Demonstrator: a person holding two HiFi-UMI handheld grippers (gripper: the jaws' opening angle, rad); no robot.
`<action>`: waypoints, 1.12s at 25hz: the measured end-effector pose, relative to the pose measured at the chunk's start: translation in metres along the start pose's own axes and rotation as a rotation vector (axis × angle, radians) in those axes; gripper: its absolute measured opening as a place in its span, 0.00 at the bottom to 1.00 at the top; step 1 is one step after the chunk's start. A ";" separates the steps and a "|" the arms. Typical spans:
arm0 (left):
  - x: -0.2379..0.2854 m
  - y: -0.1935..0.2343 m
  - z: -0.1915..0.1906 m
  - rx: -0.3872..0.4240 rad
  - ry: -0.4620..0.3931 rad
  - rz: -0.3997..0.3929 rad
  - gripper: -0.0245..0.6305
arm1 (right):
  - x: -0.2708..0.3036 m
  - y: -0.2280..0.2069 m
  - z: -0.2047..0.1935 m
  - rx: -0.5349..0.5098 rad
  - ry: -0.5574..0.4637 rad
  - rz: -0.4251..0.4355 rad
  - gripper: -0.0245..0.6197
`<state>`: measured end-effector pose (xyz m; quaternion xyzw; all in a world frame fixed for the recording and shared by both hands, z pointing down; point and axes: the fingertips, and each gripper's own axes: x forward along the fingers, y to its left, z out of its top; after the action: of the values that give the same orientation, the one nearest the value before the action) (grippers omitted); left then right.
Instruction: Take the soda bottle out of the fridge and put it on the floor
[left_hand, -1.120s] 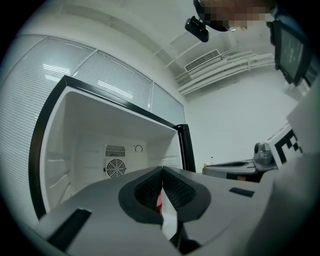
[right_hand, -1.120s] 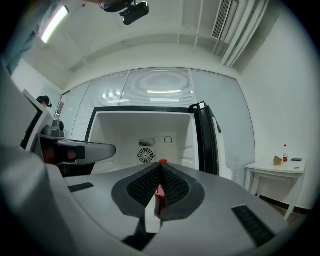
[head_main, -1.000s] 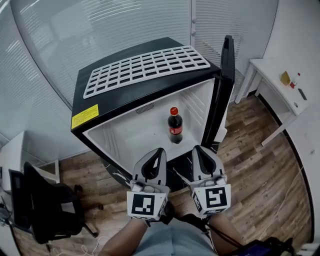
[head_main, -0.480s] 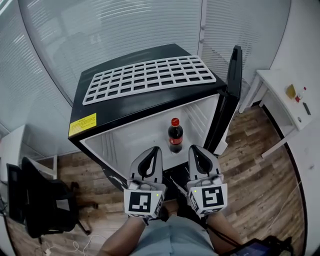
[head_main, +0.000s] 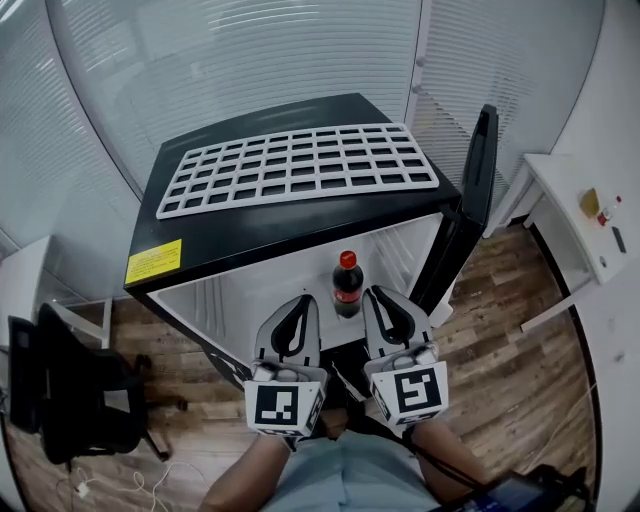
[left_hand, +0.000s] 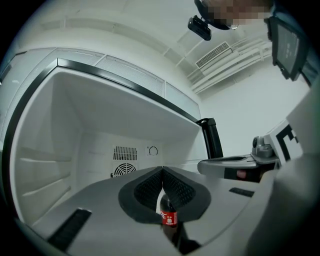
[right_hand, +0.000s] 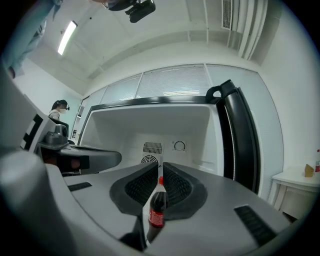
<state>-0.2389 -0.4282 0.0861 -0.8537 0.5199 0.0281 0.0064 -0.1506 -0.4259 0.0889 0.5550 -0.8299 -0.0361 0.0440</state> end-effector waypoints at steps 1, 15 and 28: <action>0.002 0.001 -0.002 -0.001 0.003 0.007 0.06 | 0.004 0.001 -0.001 0.001 -0.002 0.018 0.14; 0.019 0.025 -0.011 -0.008 0.021 0.100 0.06 | 0.064 -0.006 -0.015 0.000 0.056 0.094 0.40; 0.031 0.033 -0.024 -0.022 0.037 0.161 0.06 | 0.096 -0.003 -0.033 -0.003 0.103 0.183 0.40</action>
<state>-0.2526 -0.4717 0.1094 -0.8094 0.5867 0.0183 -0.0148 -0.1809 -0.5165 0.1243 0.4778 -0.8738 -0.0046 0.0904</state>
